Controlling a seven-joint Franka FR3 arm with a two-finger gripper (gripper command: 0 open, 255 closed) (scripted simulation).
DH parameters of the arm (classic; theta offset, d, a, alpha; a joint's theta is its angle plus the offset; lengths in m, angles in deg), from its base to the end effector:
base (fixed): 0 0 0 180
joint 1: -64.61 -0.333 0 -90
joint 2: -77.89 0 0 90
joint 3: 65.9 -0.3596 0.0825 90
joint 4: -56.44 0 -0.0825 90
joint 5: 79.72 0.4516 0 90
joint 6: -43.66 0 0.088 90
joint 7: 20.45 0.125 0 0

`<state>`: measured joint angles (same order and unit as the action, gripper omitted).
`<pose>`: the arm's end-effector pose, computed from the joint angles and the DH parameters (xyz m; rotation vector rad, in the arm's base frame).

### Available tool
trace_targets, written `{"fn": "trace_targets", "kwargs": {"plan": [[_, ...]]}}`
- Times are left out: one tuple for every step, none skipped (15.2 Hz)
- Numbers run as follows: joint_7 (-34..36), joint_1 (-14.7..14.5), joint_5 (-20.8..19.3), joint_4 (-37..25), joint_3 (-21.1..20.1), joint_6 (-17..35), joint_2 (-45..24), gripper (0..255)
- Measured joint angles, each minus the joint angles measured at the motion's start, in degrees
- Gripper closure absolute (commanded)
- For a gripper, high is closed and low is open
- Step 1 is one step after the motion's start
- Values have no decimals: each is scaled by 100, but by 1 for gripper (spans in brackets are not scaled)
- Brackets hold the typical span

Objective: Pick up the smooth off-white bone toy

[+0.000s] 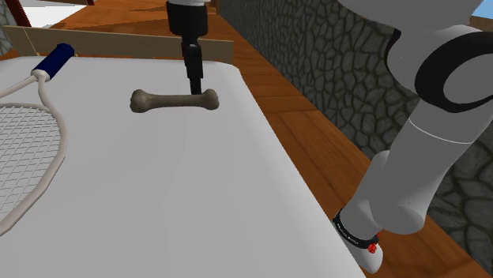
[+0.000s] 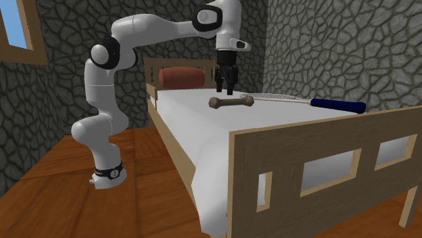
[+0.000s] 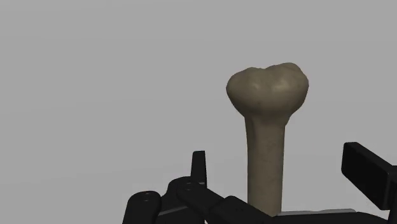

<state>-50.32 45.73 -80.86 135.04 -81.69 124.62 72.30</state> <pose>0.5317 0.3522 0.6831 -2.6542 -1.6701 0.0831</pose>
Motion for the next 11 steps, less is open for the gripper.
{"fn": "trace_targets", "kwargs": {"plan": [[-22, -17, -7, 36, -16, 41, -9, 0], [-33, -24, -3, 136, -24, 119, 13, 0], [-44, -23, 2, 241, -26, 201, 36, 0], [-60, -16, 7, 357, -21, 296, 57, 0], [-56, -17, 13, 462, -24, 376, 82, 0], [-59, -14, 21, 585, -23, 470, 112, 0], [-66, -10, 25, 665, -20, 540, 124, 0], [-70, -8, 26, 704, -18, 574, 129, 0], [-68, -9, 27, 721, -19, 588, 133, 255], [-67, -9, 28, 730, -20, 594, 136, 255], [-67, -9, 29, 734, -20, 598, 138, 255]]}}
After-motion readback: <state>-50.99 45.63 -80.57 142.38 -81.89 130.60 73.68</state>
